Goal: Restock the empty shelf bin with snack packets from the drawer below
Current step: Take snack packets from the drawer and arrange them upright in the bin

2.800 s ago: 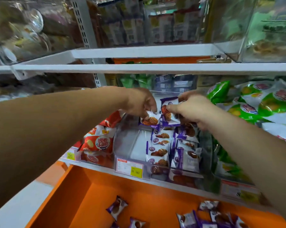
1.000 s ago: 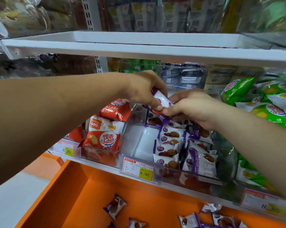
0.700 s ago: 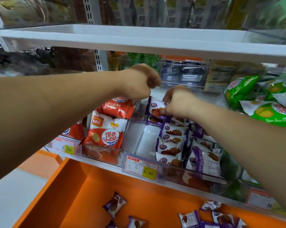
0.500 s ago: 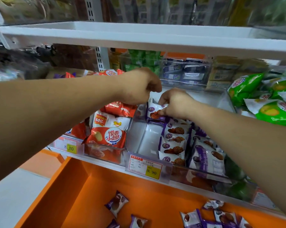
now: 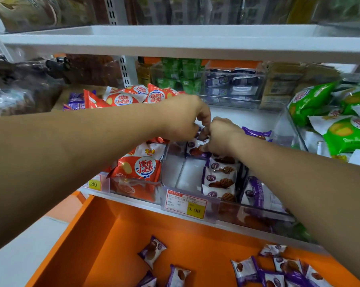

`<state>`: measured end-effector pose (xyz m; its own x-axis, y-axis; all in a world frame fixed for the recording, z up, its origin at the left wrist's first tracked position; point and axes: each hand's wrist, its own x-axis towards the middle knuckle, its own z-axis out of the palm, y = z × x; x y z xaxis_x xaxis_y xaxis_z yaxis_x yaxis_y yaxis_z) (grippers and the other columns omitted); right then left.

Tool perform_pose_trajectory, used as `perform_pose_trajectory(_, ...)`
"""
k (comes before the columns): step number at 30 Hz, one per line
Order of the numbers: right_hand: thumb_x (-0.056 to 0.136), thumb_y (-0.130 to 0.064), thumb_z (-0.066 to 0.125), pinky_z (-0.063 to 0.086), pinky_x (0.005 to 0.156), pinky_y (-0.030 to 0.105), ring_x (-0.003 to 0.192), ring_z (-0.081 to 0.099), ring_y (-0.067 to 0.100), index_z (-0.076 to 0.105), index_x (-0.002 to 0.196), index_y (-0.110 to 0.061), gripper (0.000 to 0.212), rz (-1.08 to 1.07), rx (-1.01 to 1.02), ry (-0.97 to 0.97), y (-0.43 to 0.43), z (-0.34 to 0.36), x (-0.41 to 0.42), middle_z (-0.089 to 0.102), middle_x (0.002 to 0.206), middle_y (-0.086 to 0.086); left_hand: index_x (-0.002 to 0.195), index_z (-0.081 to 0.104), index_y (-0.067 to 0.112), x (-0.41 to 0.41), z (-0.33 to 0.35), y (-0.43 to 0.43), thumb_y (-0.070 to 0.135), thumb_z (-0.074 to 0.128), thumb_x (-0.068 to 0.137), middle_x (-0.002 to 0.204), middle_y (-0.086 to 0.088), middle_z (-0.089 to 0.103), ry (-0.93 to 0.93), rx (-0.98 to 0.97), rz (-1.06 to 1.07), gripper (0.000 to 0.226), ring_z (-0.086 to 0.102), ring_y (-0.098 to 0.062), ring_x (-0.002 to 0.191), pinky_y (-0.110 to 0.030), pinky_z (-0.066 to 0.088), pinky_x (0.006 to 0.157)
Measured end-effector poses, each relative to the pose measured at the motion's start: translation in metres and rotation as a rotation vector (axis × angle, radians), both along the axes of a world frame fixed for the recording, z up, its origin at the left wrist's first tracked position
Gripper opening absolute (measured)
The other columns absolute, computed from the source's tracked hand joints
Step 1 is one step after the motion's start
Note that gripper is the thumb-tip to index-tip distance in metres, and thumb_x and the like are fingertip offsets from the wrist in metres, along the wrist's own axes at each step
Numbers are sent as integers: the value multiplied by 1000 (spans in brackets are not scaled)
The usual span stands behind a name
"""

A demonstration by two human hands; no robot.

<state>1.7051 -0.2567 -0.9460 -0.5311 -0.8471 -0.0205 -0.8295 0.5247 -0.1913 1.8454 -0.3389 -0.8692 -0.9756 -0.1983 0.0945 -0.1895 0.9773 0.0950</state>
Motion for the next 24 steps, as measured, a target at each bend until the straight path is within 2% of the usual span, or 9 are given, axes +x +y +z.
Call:
perform_pose_trajectory(2,74,-51,83,53,81,34,99,59,23,66,94,-32,33,-12,-46,-58,5,8,2,57,103,-3,113,74,27,3,0,11,12,62,86,118,0,69,31,-30,-25,33,63,-22,105,-38,54,88)
perform_pose_trajectory(5,78,-43,77,45,68,29,79,59,22,58,70,-26,27,-24,-133,-38,28,28,2,60,79,-7,103,76,23,9,-4,33,15,66,83,104,-2,72,48,-32,-77,23,65,-26,95,-36,54,82)
perform_pose_trajectory(8,80,-22,75,47,60,26,68,60,18,68,67,-20,14,49,-56,-30,68,46,14,64,67,-5,89,75,21,18,-16,51,25,76,82,88,4,73,-146,22,-50,8,66,-19,83,-30,55,76)
perform_pose_trajectory(10,75,-22,84,57,65,30,71,65,20,75,75,-18,9,109,86,-79,89,47,26,71,73,-1,83,76,21,22,-30,56,31,84,77,80,7,74,-266,103,-19,15,68,-15,76,-31,58,74)
perform_pose_trajectory(12,70,-35,90,61,71,36,74,67,20,74,81,-20,24,112,182,-52,97,39,35,71,79,-1,84,77,21,21,-44,58,32,85,75,81,6,74,-295,101,12,16,68,-16,76,-35,60,77)
perform_pose_trajectory(15,72,-43,89,61,79,39,84,67,22,73,94,-22,34,97,205,20,94,23,37,71,91,-2,84,79,18,16,-58,61,24,82,77,82,1,75,-261,141,31,9,70,-20,79,-39,60,80)
perform_pose_trajectory(17,77,-35,85,61,79,40,84,67,23,73,94,-23,24,102,184,62,93,17,36,71,94,-1,85,80,18,14,-63,62,19,78,80,84,0,76,-260,154,29,5,71,-21,81,-39,59,81)
perform_pose_trajectory(20,81,-28,82,61,78,40,85,67,23,76,92,-24,13,110,159,65,95,17,32,71,94,-2,84,80,25,13,-68,60,20,79,81,80,10,73,-250,196,22,6,69,-15,79,-32,58,83)
perform_pose_trajectory(24,81,-23,76,61,76,42,83,68,23,76,91,-19,10,135,119,50,101,26,28,72,89,2,86,80,23,13,-62,61,24,83,80,82,8,73,-208,199,-40,7,64,-10,73,-18,49,67)
